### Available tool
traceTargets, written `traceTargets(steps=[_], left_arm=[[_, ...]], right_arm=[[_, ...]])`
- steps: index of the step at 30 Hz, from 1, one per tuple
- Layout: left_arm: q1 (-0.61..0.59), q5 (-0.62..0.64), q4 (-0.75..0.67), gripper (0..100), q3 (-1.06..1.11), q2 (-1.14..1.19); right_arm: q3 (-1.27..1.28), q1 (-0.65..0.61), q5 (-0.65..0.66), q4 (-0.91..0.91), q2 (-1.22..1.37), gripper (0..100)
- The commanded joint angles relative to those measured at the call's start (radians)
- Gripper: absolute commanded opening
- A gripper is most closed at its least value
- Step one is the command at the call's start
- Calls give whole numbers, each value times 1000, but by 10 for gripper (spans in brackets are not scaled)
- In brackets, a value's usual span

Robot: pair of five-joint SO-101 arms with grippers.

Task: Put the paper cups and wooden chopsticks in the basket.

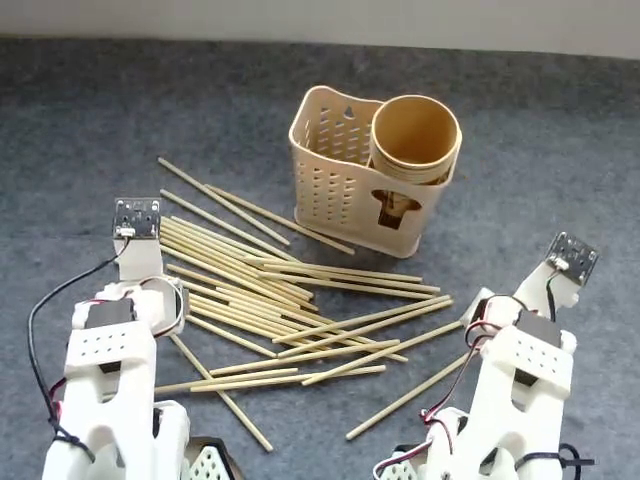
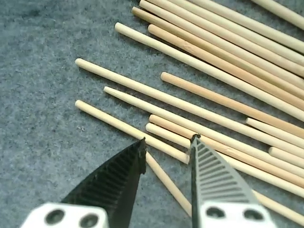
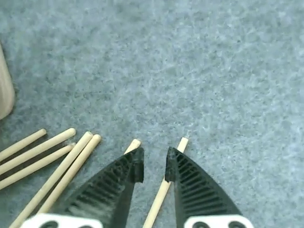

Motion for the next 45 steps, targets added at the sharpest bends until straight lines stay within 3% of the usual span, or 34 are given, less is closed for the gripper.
traceTargets(steps=[1, 28, 39, 45], left_arm=[[-4, -8, -17, 158, 8, -21], [-2, -8, -18, 158, 7, -21], [-2, -8, -18, 158, 8, -21], [-2, -8, -18, 158, 8, -21]], right_arm=[[19, 10, -5, -41, 2, 92], [27, 50, 44, -41, 12, 91], [-156, 56, 44, -35, 492, 90], [-255, 84, 51, 15, 565, 4]])
